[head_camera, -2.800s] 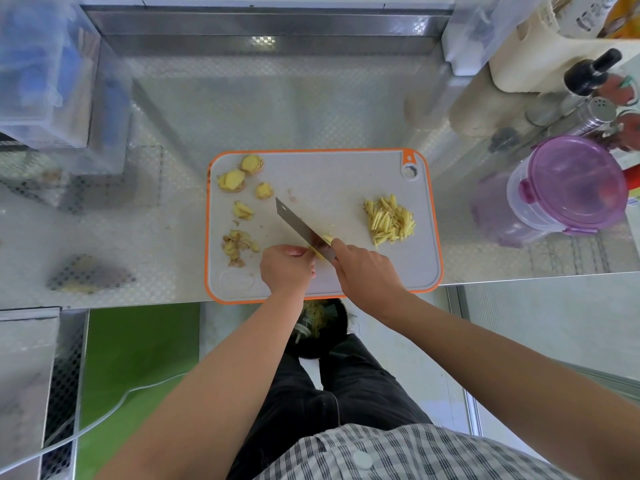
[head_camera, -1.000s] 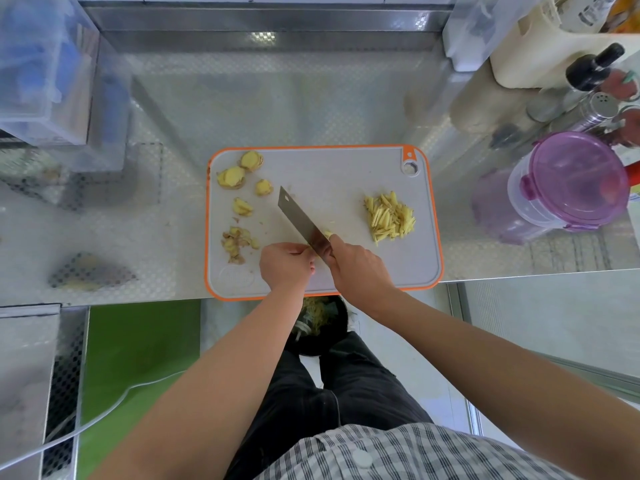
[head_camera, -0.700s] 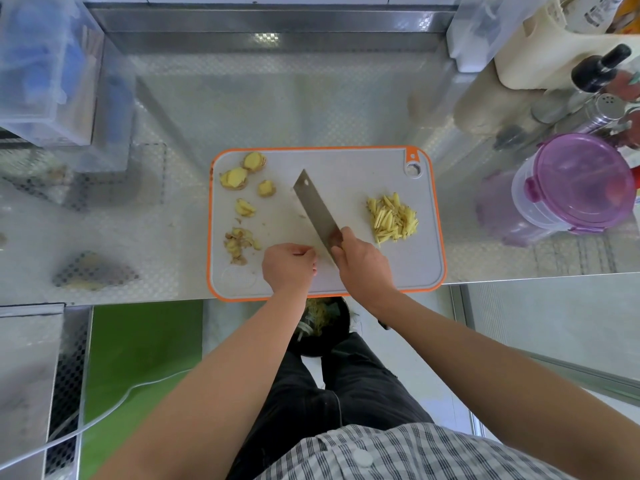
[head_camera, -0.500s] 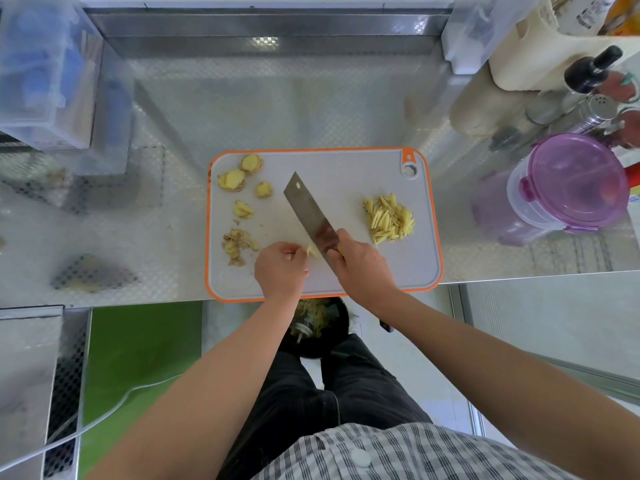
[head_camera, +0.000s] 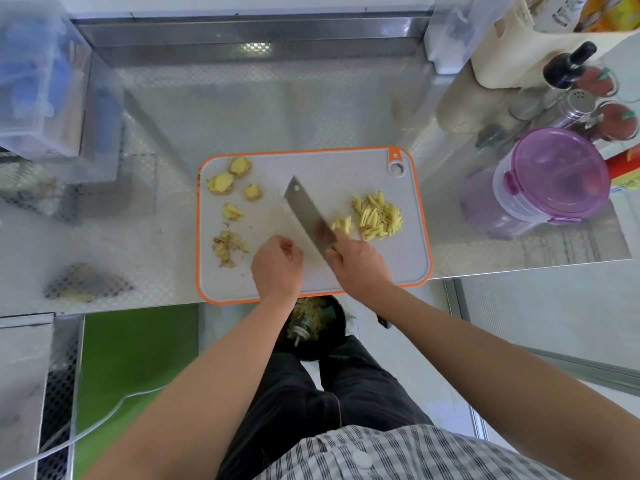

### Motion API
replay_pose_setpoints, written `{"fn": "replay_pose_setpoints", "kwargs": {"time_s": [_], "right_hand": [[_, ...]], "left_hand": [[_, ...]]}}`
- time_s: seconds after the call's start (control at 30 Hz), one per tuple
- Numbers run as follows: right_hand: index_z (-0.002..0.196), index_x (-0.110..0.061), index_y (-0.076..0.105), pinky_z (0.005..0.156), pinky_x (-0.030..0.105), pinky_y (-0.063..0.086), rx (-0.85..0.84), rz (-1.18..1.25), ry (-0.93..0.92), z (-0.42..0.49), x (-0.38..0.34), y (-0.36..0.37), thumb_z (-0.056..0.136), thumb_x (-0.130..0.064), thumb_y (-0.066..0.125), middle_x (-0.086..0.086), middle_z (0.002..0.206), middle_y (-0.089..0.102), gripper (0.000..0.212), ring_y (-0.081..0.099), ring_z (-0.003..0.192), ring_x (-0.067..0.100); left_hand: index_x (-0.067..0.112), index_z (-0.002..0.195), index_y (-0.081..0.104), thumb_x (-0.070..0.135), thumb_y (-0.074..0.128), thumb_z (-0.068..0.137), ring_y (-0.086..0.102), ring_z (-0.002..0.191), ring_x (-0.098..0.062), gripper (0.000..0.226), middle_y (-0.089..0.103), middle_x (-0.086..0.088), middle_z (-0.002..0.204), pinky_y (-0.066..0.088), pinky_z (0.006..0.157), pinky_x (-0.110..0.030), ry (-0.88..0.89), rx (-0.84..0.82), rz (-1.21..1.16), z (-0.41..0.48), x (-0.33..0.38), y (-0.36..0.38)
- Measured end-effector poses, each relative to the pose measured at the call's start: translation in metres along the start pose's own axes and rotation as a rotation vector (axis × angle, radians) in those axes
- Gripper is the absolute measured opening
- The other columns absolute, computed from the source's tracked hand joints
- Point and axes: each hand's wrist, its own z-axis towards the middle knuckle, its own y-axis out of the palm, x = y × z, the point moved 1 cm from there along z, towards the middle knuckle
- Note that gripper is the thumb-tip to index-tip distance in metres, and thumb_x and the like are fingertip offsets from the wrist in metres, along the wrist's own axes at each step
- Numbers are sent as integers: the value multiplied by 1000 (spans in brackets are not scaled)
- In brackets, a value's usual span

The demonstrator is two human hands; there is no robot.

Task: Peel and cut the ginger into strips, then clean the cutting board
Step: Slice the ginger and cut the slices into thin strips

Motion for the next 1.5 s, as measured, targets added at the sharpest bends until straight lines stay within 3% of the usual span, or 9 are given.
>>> {"fn": "replay_pose_setpoints", "kwargs": {"time_s": [0.27, 0.37, 0.47, 0.53, 0.63, 0.8, 0.9, 1.23, 1.5], "right_hand": [[99, -12, 39, 58, 33, 30, 146, 58, 170, 12, 29, -18, 99, -20, 40, 5, 71, 46, 9, 50, 70, 33], [108, -10, 45, 54, 31, 28, 65, 37, 65, 13, 20, -14, 98, -22, 41, 6, 72, 47, 16, 47, 68, 30], [107, -8, 45, 57, 31, 30, 112, 43, 152, 21, 23, -17, 99, -21, 40, 6, 74, 48, 17, 46, 68, 28], [104, -9, 43, 58, 32, 33, 177, 68, 224, 28, 27, -22, 99, -21, 39, 5, 73, 48, 13, 49, 70, 30], [98, -12, 41, 49, 30, 27, 117, 126, 103, 33, 15, -26, 98, -19, 42, -1, 62, 41, 8, 47, 64, 28], [94, -11, 38, 51, 31, 29, 97, 72, 134, 46, 9, -22, 98, -20, 41, 4, 65, 43, 11, 46, 64, 28], [92, -11, 37, 49, 31, 28, 156, 87, 183, 52, 12, -25, 99, -21, 41, 6, 68, 47, 12, 48, 64, 29], [99, -6, 44, 52, 33, 32, 21, 137, -50, 46, -19, -7, 97, -20, 44, -2, 56, 36, 14, 44, 59, 29], [114, -7, 45, 56, 34, 36, 32, 145, 104, 35, -4, -11, 100, -23, 40, 7, 71, 49, 21, 51, 70, 31]], "left_hand": [[14, 97, 67, 15, 58, 88, 60, 84, -19, 12, 66, -1, 90, 45, 75, -28, 110, -25, 86, 12, 2, 3], [15, 98, 66, 15, 58, 88, 60, 83, -20, 13, 64, -2, 91, 42, 71, -26, 123, -10, 115, 20, 5, 2], [12, 105, 65, 13, 59, 86, 55, 90, -25, 20, 57, -8, 100, 38, 70, -27, 181, 66, 200, 34, 13, -5], [10, 112, 62, 12, 61, 84, 50, 101, -29, 28, 52, -12, 109, 40, 77, -32, 216, 137, 302, 45, 17, -12], [10, 121, 56, 12, 62, 79, 45, 110, -35, 42, 51, -16, 118, 37, 90, -39, 235, 188, 424, 70, 18, -21], [4, 120, 52, 13, 60, 81, 45, 110, -39, 41, 52, -22, 116, 33, 93, -42, 267, 75, 600, 104, 15, -30], [1, 108, 59, 8, 61, 81, 47, 105, -39, 28, 52, -23, 112, 37, 89, -44, 315, 41, 583, 111, 16, -34], [-1, 102, 65, 4, 65, 76, 53, 97, -41, 26, 56, -23, 102, 41, 84, -46, 358, 30, 441, 102, 13, -37], [1, 104, 67, 5, 67, 75, 54, 92, -35, 29, 57, -17, 95, 41, 82, -39, 420, -40, 399, 61, 19, -26]]}}
